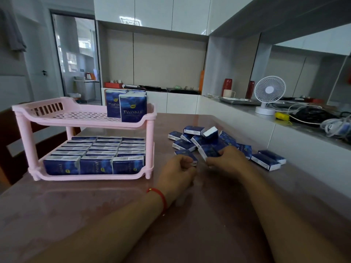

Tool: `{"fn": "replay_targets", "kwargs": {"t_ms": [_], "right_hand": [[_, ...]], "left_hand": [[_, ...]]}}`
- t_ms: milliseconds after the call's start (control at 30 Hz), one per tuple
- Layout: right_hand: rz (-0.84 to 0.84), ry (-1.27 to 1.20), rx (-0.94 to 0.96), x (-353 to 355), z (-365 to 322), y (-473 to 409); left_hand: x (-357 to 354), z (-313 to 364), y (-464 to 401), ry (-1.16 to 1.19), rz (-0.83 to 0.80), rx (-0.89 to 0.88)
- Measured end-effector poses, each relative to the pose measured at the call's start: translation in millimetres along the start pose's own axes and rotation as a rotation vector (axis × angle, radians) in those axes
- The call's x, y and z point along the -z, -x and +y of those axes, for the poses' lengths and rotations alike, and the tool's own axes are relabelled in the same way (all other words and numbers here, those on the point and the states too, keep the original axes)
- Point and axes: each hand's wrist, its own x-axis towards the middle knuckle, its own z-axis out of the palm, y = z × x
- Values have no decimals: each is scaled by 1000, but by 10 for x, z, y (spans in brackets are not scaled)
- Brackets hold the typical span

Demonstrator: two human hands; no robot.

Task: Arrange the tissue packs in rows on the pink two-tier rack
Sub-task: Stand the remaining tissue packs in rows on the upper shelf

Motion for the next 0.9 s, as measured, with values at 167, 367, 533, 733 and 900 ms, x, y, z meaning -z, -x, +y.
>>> {"fn": "replay_targets", "kwargs": {"t_ms": [167,367,533,733,900], "right_hand": [[-255,-314,257,91,-75,71],[-198,-482,329,154,116,2],[-158,-359,336,20,169,-50],[-144,-394,429,-36,25,15],[-247,-684,419,65,-136,102]], "left_hand": [[18,73,33,238,-51,28],[18,121,58,420,-49,96],[-7,99,9,361,-84,154],[-26,74,6,248,-55,132],[8,89,21,360,-5,153]]}}
